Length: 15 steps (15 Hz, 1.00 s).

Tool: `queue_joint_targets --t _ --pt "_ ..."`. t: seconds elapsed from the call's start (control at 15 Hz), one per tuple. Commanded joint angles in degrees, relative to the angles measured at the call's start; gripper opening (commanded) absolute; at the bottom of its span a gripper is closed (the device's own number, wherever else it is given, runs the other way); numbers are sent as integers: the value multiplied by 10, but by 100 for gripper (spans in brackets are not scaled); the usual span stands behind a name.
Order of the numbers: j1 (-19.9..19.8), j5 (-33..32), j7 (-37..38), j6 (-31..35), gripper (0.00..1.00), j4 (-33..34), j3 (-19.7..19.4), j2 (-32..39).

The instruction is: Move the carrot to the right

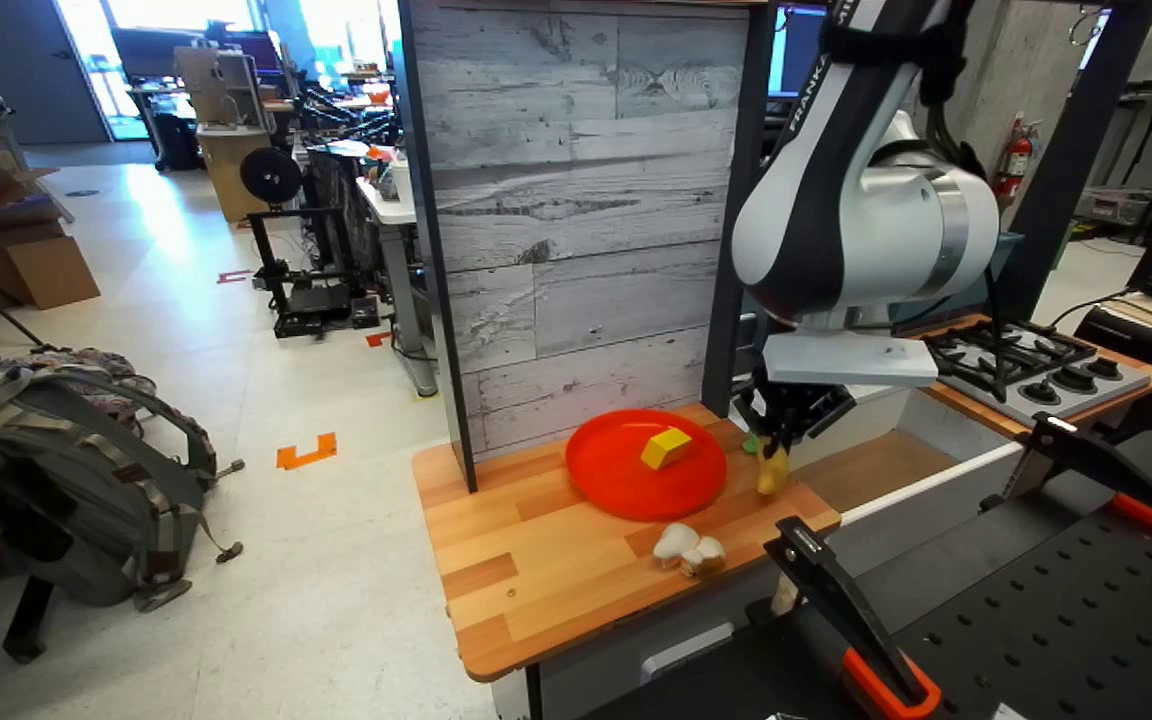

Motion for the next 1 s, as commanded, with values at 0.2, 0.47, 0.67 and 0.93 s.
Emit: queue_joint_targets --t 0.2,0.47,0.67,0.93 --pt "17 4 4 -38 49 42 -5 22" --pt "16 6 0 -33 79 29 2 2" --pt "32 1 6 -58 99 -4 -3 -40" --pt "51 -11 2 -122 100 -65 0 -121"
